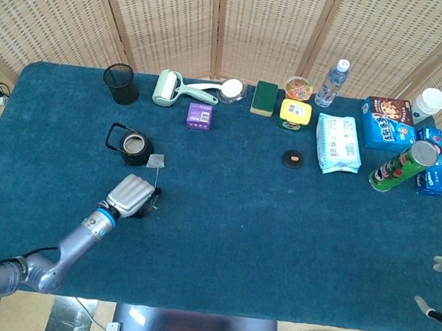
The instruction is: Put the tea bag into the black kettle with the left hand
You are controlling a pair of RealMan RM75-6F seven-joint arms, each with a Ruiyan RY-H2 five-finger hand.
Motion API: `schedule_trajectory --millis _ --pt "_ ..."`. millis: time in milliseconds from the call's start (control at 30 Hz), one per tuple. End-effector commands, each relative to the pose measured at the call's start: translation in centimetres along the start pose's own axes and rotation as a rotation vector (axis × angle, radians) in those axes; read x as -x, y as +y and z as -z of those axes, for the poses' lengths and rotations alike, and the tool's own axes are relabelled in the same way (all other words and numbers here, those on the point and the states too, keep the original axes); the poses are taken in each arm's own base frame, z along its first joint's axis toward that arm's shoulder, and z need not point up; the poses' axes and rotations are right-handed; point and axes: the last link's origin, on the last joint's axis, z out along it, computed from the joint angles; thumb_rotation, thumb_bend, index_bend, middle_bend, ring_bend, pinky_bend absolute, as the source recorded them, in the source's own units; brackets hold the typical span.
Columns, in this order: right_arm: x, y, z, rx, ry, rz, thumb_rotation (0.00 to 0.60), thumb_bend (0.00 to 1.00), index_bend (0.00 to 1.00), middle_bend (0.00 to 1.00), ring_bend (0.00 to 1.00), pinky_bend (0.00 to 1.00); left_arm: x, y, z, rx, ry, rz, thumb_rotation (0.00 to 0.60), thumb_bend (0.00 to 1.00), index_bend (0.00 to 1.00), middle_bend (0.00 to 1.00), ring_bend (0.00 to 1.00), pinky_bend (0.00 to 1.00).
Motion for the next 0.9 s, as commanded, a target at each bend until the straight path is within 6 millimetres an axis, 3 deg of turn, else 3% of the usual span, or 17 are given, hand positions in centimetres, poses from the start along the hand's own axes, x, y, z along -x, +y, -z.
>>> schedule_trajectory --millis 33,900 --pt "0.1 0.0 0.0 -0.002 -0.002 0.000 0.600 0.10 0.26 0.37 0.30 0.42 -0.5 -0.1 0.3 -0.003 0.023 0.024 0.600 0.50 0.63 1.00 0.98 0.90" --pt "0.1 0.0 0.7 -0.022 0.005 -0.018 0.600 0.10 0.26 0.37 0.30 0.42 -8.1 -0.4 2.6 -0.003 0.330 0.288 0.600 0.51 0.66 1.00 0.98 0.90"
